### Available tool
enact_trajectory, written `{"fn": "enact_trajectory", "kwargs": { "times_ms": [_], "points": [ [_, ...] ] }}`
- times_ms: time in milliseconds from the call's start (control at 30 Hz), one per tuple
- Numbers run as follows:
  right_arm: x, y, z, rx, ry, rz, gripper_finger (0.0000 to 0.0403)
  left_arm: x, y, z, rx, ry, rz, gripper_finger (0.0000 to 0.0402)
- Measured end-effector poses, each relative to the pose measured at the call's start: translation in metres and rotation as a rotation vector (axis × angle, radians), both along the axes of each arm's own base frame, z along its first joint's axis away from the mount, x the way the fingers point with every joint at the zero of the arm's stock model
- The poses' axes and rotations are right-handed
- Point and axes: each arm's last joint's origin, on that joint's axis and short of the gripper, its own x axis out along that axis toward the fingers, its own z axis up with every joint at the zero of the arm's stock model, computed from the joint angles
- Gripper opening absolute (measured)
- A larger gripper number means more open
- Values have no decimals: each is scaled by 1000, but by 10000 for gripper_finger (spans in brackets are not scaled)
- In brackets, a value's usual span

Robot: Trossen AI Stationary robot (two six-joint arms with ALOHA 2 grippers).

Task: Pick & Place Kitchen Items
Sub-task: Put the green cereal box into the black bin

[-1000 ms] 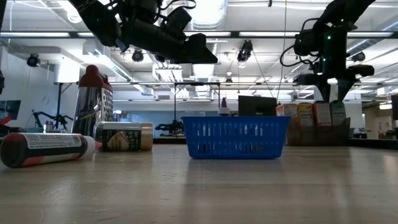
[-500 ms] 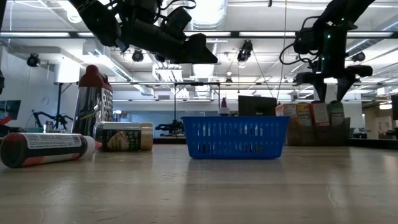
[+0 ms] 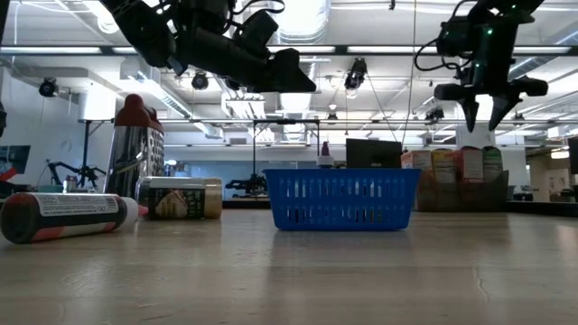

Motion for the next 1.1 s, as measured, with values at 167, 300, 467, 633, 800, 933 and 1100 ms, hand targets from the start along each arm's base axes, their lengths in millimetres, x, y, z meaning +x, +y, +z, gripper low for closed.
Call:
{"fn": "enact_trajectory", "kwargs": {
  "times_ms": [167,300,467,633,800,933,1100],
  "points": [
    [-2,2,-3,15,25,-9,92,0,0,0,0,0,0,399],
    [0,-1,-7,26,33,-7,19,0,0,0,0,0,0,399],
    [2,-5,-14,53,52,-9,9,0,0,0,0,0,0,399],
    [4,-10,-17,42,48,-19,8,0,0,0,0,0,0,399],
    [0,-13,-17,37,50,-59,8,0,0,0,4,4,0,399],
    [-2,-14,-18,51,31,-68,8,0,0,0,5,4,0,399],
    [-4,-15,-23,79,13,-91,8,0,0,0,5,4,0,399]
  ]
}}
